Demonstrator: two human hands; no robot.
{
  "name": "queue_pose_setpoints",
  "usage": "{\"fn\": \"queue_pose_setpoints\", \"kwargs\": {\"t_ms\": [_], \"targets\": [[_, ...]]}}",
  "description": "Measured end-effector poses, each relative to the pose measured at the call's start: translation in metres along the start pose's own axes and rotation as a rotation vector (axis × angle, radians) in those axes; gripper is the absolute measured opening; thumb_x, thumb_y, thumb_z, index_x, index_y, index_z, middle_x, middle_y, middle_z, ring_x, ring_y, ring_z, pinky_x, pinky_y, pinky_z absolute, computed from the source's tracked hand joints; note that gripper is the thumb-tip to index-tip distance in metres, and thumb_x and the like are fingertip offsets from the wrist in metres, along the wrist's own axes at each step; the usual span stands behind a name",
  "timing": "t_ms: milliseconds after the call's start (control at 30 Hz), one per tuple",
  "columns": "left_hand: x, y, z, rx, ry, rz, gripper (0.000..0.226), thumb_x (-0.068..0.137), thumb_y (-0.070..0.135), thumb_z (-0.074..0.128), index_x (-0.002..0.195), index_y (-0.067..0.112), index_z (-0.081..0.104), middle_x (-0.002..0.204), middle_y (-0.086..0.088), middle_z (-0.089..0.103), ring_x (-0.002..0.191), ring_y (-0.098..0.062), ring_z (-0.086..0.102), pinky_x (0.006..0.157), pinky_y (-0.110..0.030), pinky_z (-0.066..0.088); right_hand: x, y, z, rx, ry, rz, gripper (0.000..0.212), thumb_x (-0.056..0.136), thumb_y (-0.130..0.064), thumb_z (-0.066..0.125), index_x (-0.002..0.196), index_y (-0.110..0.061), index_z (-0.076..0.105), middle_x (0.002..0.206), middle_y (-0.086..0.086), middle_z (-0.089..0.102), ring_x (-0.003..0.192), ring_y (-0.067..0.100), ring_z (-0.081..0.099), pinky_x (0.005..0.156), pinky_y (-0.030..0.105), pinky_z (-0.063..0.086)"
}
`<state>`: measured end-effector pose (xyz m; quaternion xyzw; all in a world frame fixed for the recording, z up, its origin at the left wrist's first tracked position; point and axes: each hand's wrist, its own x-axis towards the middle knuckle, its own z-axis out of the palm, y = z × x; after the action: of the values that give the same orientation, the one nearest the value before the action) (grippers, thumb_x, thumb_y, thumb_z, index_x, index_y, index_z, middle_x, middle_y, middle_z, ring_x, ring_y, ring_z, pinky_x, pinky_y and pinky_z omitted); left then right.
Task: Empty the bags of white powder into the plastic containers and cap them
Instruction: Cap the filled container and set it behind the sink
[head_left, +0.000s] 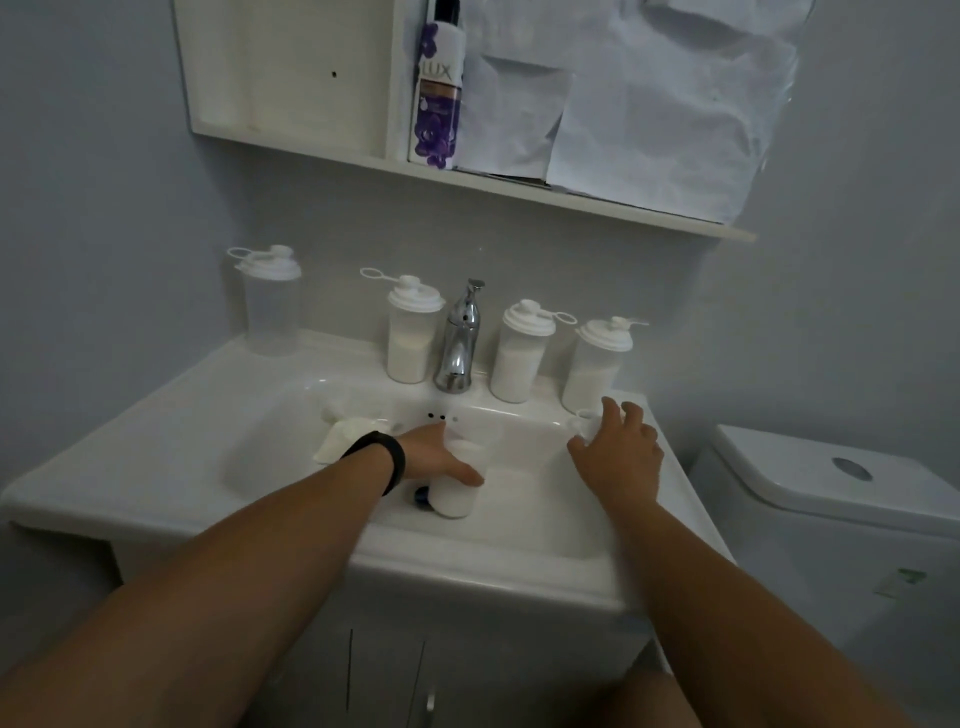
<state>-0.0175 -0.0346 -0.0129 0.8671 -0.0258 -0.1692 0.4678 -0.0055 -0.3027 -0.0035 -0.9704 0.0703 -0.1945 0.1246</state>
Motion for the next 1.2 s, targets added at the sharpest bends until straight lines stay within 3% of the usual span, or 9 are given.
{"fn": "queue_pose_setpoints", "kwargs": {"t_ms": [100,233,300,400,567,667,833,1000,1200], "targets": [[0.004,0.001,-0.010,0.094,-0.052,0.047,0.061,0.065,0.041,0.095,0.118,0.030,0.067,0.112,0.010,0.075,0.106,-0.012,0.068,0.103,-0.039,0.054,0.017,0.002,0.005,0.011,-0.077,0.027,0.066,0.092,-0.050,0.058,0.150,-0.025,0.039,0.154,0.006,0.037,0.129,0.036,0.048,0.106,0.050,0.040],[0.014,-0.006,-0.008,0.055,-0.011,0.127,0.060,0.071,0.038,0.094,0.122,0.031,0.062,0.112,0.015,0.071,0.101,0.000,0.065,0.083,-0.017,0.051,0.021,-0.001,0.010,-0.094,-0.021,-0.077,0.057,0.089,-0.061,0.058,0.134,-0.024,0.055,0.134,0.006,0.049,0.110,0.032,0.054,0.095,0.044,0.046],[0.025,-0.008,-0.006,0.037,0.013,0.181,0.065,0.069,0.039,0.094,0.124,0.035,0.061,0.114,0.018,0.070,0.106,-0.002,0.065,0.088,-0.020,0.052,0.019,-0.003,0.015,-0.058,-0.022,-0.132,0.062,0.083,-0.065,0.065,0.131,-0.027,0.056,0.133,0.005,0.048,0.112,0.033,0.052,0.094,0.044,0.045],[0.040,-0.010,-0.001,0.001,0.076,0.239,0.070,0.062,0.045,0.095,0.123,0.040,0.060,0.114,0.020,0.070,0.107,0.000,0.066,0.096,-0.028,0.054,0.015,-0.009,0.017,0.138,-0.026,-0.195,0.066,0.079,-0.062,0.075,0.133,-0.026,0.059,0.136,0.004,0.052,0.120,0.033,0.052,0.100,0.043,0.043],[0.043,-0.001,-0.004,0.142,-0.038,0.270,0.079,0.065,0.049,0.091,0.134,0.044,0.052,0.120,0.022,0.066,0.110,-0.002,0.063,0.095,-0.028,0.054,0.004,-0.055,0.007,0.623,0.027,-0.442,0.048,0.079,-0.061,0.073,0.109,-0.023,0.071,0.096,-0.017,0.066,0.096,0.008,0.060,0.087,0.014,0.042],[0.052,-0.004,-0.009,0.178,-0.081,0.287,0.076,0.070,0.049,0.088,0.136,0.042,0.052,0.120,0.023,0.064,0.110,0.000,0.060,0.090,-0.022,0.050,0.010,-0.076,0.018,0.540,-0.077,-0.587,0.056,0.079,-0.067,0.067,0.119,-0.028,0.069,0.105,-0.012,0.063,0.101,0.006,0.057,0.093,0.026,0.046],[0.066,-0.014,-0.006,0.059,-0.085,0.309,0.066,0.075,0.033,0.087,0.130,0.044,0.052,0.116,0.021,0.068,0.106,0.004,0.062,0.089,-0.019,0.051,0.034,-0.080,0.038,0.520,-0.156,-0.712,0.045,0.079,-0.060,0.073,0.114,-0.031,0.067,0.104,-0.010,0.058,0.099,0.005,0.059,0.086,0.026,0.050],[0.071,-0.019,0.008,-0.072,-0.084,0.335,0.083,0.075,0.023,0.086,0.142,0.046,0.044,0.125,0.018,0.066,0.112,0.001,0.063,0.098,-0.029,0.055,0.044,-0.065,0.042,0.702,-0.245,-0.666,0.044,0.078,-0.047,0.082,0.115,-0.025,0.072,0.107,-0.010,0.068,0.102,0.009,0.066,0.088,0.023,0.050],[0.078,-0.013,0.001,-0.024,-0.162,0.363,0.079,0.081,0.018,0.085,0.137,0.051,0.041,0.123,0.020,0.065,0.106,0.007,0.062,0.085,-0.015,0.054,0.050,-0.058,0.044,0.773,-0.356,-0.549,0.045,0.078,-0.033,0.089,0.118,-0.028,0.071,0.115,-0.012,0.070,0.108,0.003,0.065,0.090,0.016,0.047]]}}
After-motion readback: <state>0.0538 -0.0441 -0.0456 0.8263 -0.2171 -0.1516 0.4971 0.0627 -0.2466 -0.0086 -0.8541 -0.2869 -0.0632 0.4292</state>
